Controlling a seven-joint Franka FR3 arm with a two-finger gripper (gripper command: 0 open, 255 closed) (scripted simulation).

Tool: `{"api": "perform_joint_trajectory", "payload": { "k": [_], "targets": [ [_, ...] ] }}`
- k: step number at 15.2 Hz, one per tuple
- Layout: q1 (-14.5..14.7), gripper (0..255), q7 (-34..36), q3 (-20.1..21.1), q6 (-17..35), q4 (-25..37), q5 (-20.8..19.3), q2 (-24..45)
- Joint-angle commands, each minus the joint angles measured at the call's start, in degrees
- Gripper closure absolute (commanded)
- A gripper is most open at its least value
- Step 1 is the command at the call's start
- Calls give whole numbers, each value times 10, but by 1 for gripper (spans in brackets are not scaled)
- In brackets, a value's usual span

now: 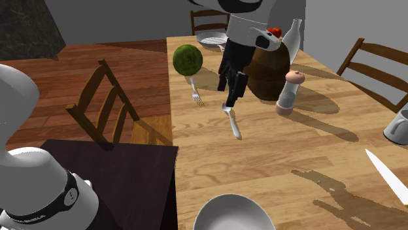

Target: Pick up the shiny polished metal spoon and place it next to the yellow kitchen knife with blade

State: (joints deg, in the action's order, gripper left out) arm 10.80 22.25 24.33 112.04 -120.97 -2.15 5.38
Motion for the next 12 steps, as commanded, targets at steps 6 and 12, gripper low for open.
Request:
{"api": "perform_joint_trajectory", "payload": {
  "k": [6, 12],
  "targets": [
    [51, 0, 69, 10, 14, 116, -54, 157],
    [110, 0, 107, 2, -1, 249, -92, 292]
  ]
}}
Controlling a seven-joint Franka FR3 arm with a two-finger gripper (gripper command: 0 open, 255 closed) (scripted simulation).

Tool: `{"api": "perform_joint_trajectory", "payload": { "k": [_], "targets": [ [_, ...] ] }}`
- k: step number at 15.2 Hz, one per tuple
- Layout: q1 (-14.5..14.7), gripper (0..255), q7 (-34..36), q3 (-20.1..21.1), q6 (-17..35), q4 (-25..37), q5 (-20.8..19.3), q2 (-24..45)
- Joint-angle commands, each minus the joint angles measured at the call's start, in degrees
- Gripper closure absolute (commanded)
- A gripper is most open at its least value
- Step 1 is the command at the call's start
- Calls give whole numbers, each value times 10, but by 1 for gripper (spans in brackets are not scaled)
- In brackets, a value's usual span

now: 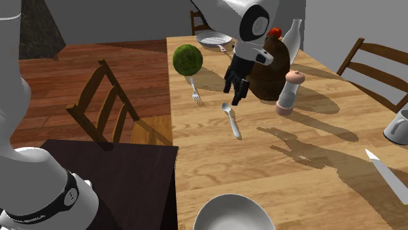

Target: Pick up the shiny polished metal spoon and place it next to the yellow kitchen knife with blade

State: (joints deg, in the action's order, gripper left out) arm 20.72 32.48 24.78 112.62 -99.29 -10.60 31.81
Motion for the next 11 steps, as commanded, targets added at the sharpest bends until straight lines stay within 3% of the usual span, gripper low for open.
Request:
{"api": "perform_joint_trajectory", "payload": {
  "k": [1, 7, 11],
  "targets": [
    [22, 0, 9, -5, -12, 57, -13, 51],
    [86, 0, 21, -18, -54, 227, -33, 186],
    [85, 0, 24, -21, -27, 206, -37, 192]
  ]
}}
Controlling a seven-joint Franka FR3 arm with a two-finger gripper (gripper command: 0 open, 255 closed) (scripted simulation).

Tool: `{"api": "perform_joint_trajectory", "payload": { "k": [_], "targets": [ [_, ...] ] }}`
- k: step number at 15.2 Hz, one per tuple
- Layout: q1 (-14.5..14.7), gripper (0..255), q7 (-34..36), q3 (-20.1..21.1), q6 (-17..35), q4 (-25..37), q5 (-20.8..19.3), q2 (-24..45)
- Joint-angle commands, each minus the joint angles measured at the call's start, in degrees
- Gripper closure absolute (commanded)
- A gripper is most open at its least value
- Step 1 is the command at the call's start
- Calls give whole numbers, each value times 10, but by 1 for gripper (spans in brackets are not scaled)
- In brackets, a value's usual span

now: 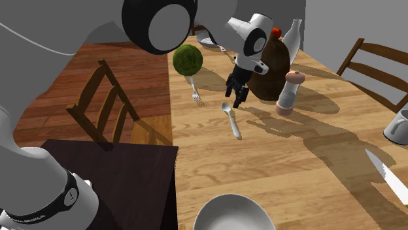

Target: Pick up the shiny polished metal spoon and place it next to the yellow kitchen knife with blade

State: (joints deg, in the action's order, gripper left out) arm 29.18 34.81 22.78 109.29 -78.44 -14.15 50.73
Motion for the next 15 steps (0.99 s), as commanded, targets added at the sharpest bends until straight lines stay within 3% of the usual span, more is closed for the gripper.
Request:
{"api": "perform_joint_trajectory", "payload": {
  "k": [1, 11, 12, 15],
  "targets": [
    [0, 0, 2, -2, 13, -8, -2, 5],
    [0, 0, 4, -3, 29, -19, -5, 11],
    [0, 255, 4, -3, 29, -19, -5, 11],
    [0, 255, 4, -3, 29, -19, -5, 11]
  ]
}}
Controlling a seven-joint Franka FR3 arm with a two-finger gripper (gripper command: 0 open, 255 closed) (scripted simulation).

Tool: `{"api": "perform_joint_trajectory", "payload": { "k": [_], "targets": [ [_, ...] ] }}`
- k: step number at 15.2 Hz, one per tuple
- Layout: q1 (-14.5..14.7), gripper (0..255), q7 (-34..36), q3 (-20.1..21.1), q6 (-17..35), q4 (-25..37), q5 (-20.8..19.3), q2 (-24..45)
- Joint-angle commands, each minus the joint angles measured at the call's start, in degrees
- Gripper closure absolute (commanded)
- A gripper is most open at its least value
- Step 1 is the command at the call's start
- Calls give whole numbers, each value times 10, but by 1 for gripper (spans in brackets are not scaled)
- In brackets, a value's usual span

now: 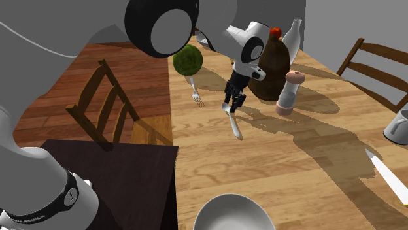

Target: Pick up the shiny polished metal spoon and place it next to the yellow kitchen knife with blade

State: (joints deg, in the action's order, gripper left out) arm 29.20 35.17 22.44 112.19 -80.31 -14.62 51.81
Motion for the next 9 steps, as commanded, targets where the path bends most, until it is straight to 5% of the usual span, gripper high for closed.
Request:
{"api": "perform_joint_trajectory", "payload": {
  "k": [1, 9],
  "targets": [
    [0, 255, 0, 0, 0, 0, 0, 0],
    [-3, 255, 0, 4, -12, -3, 4, -15]
  ]
}}
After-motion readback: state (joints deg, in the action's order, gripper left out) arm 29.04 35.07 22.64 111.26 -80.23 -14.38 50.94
